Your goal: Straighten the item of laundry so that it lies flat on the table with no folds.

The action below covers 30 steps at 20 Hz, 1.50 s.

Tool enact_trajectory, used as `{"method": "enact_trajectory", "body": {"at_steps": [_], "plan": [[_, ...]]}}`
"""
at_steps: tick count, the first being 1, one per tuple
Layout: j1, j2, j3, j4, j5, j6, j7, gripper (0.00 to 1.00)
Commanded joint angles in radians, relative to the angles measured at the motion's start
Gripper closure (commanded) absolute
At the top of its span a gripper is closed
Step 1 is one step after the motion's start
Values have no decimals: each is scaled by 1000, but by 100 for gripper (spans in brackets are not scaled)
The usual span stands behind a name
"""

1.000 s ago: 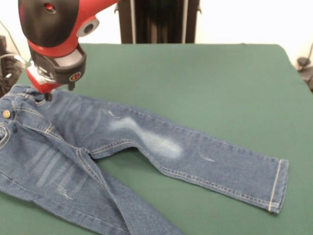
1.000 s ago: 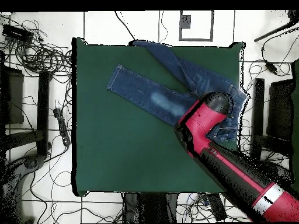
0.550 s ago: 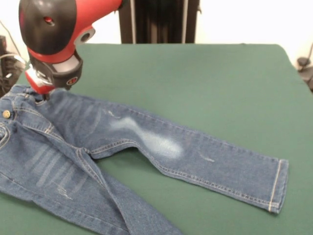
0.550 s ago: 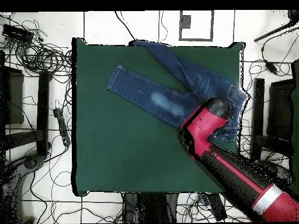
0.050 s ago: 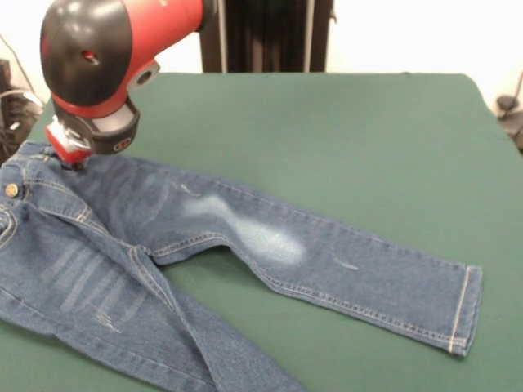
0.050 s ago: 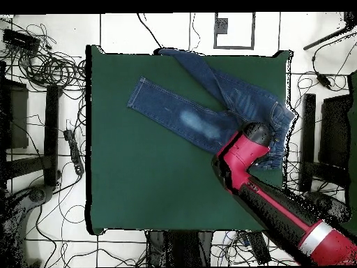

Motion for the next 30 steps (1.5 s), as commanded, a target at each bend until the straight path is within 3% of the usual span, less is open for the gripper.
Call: {"method": "enact_trajectory", "body": {"at_steps": [1, 12, 13, 16, 23, 30], "plan": [[25, 110, -83, -28, -47, 108, -228, 0], [24, 162, -106, -46, -143, 158, -184, 0], [12, 164, -88, -45, -120, 155, -198, 100], [16, 169, -103, -44, -159, 172, -171, 100], [12, 182, -96, -50, -156, 168, -151, 100], [26, 160, -81, 1, -46, 131, 17, 100]]}}
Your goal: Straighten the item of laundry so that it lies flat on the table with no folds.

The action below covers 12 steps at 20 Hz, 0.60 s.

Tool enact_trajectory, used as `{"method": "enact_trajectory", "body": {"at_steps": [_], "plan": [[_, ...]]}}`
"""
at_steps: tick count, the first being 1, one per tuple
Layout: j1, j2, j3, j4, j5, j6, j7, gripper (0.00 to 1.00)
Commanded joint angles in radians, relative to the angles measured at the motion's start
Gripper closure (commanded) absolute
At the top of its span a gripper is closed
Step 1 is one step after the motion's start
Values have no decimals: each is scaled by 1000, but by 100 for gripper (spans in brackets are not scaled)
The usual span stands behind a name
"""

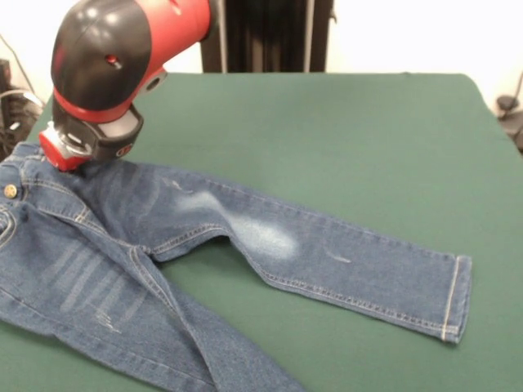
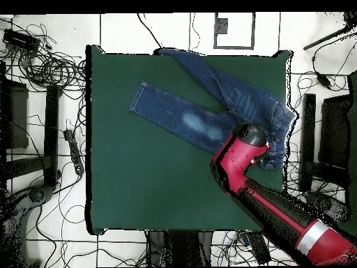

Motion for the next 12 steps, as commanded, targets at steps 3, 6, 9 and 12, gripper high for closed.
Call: {"method": "enact_trajectory", "body": {"at_steps": [3, 6, 9, 12], "plan": [[27, 117, -77, 25, 87, 180, 87, 100], [31, 94, -83, 55, 89, 180, 120, 100], [32, 77, -88, 92, 94, 193, 158, 100], [31, 64, -92, 132, 93, 214, 196, 100]]}}
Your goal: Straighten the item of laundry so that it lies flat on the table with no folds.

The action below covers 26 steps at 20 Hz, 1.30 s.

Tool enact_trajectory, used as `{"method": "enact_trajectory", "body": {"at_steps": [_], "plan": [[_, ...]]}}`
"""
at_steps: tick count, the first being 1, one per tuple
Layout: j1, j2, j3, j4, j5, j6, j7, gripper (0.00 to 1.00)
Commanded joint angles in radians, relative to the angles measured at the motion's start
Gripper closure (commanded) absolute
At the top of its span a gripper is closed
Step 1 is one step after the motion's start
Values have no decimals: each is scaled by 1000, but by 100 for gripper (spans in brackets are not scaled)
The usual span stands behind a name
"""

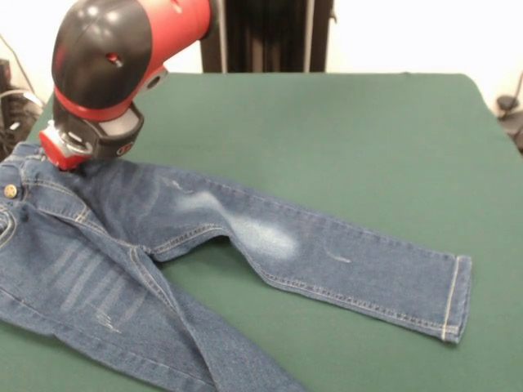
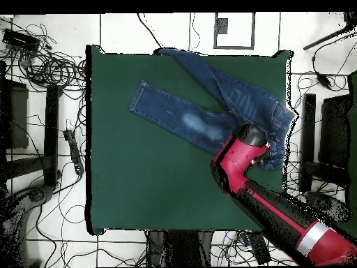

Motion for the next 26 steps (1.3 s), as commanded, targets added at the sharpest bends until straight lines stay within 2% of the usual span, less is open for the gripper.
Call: {"method": "enact_trajectory", "body": {"at_steps": [1, 5, 9, 26], "plan": [[30, 62, -87, 139, 100, 212, 208, 100], [38, 29, -87, 190, 130, 237, 250, 100], [56, 20, -109, 218, 123, 273, 296, 100], [154, 52, -228, 234, 101, 407, 432, 100]]}}
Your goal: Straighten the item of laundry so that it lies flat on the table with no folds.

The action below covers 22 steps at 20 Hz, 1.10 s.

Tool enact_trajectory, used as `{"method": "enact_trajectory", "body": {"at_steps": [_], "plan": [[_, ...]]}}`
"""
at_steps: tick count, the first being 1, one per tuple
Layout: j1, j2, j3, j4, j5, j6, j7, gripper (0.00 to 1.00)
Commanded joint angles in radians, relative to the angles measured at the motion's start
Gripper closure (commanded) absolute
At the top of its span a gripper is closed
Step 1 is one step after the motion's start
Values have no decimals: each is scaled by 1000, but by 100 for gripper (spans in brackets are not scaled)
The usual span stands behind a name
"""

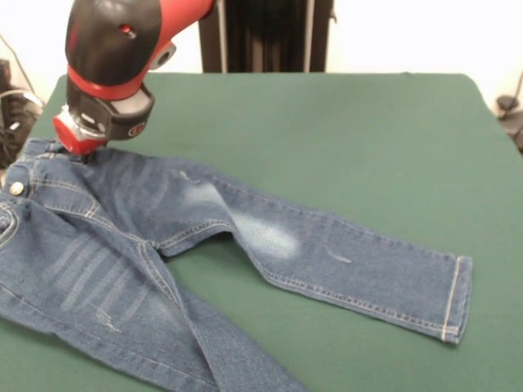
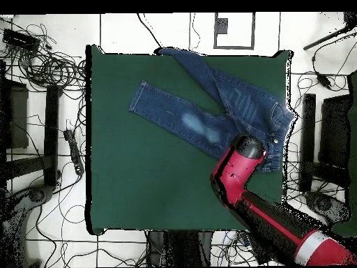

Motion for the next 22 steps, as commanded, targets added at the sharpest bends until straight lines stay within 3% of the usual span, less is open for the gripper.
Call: {"method": "enact_trajectory", "body": {"at_steps": [1, 22], "plan": [[79, 138, -92, 160, 101, 197, 366, 100], [145, 242, -242, 157, -97, 339, 605, 100]]}}
